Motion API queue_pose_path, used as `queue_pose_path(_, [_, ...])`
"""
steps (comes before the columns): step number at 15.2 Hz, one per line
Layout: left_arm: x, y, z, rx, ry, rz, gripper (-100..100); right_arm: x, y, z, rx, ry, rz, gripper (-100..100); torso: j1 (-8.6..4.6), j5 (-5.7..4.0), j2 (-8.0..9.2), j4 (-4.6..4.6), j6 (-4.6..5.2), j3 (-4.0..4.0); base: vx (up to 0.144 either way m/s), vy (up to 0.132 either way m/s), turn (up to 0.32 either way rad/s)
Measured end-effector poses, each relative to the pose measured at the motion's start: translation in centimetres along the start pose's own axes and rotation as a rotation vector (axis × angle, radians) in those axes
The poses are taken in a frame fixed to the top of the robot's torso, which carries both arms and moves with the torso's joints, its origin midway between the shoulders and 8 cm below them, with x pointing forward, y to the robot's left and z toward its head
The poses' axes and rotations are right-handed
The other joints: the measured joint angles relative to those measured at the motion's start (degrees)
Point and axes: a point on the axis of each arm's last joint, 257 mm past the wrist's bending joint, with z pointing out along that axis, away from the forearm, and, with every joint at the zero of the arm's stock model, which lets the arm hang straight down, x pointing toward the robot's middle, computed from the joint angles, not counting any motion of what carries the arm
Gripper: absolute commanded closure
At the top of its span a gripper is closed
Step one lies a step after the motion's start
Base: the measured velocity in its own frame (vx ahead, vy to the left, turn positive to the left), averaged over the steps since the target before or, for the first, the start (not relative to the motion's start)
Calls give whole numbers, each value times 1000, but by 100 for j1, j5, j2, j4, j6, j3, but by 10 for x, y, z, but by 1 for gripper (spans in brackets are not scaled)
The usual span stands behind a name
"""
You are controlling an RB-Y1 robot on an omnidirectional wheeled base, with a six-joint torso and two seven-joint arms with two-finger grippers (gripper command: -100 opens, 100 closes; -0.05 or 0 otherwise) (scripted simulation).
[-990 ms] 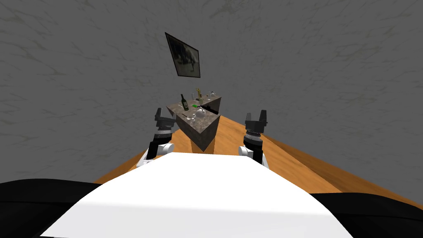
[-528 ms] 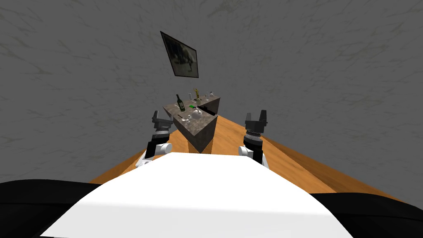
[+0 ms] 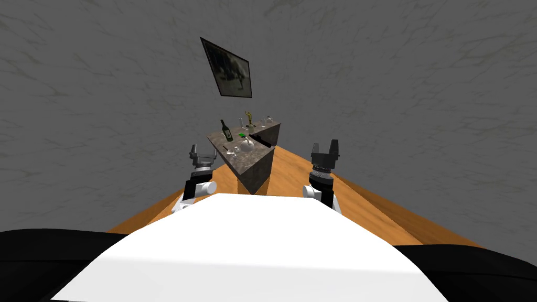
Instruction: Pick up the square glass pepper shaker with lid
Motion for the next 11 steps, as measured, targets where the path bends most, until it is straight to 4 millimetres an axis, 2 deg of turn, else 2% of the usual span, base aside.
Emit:
queue_pose_path(3, [-12,1,-1,0,-29,-19,-100,0,0,0,0,0,0,0,-6,0,-7,-1,-3,-3,43,-79,46])
queue_pose_path(4, [-16,1,-2,0,-37,-24,-100,0,0,0,0,0,0,0,-17,-2,-12,-2,0,-6,80,-103,-156])
queue_pose_path(7, [-30,2,-4,1,-71,-48,-100,0,0,0,0,0,0,0,-32,-6,-58,-11,2,-32,181,-133,-94])
queue_pose_path(9, [-55,6,-8,4,-126,-84,-100,0,0,0,0,0,0,0,-55,-9,-72,-16,-1,-41,183,-193,62])
queue_pose_path(11, [-73,6,-13,13,-176,-123,-100,0,0,0,0,0,0,0,-48,-10,-75,-16,0,-42,196,-130,48])
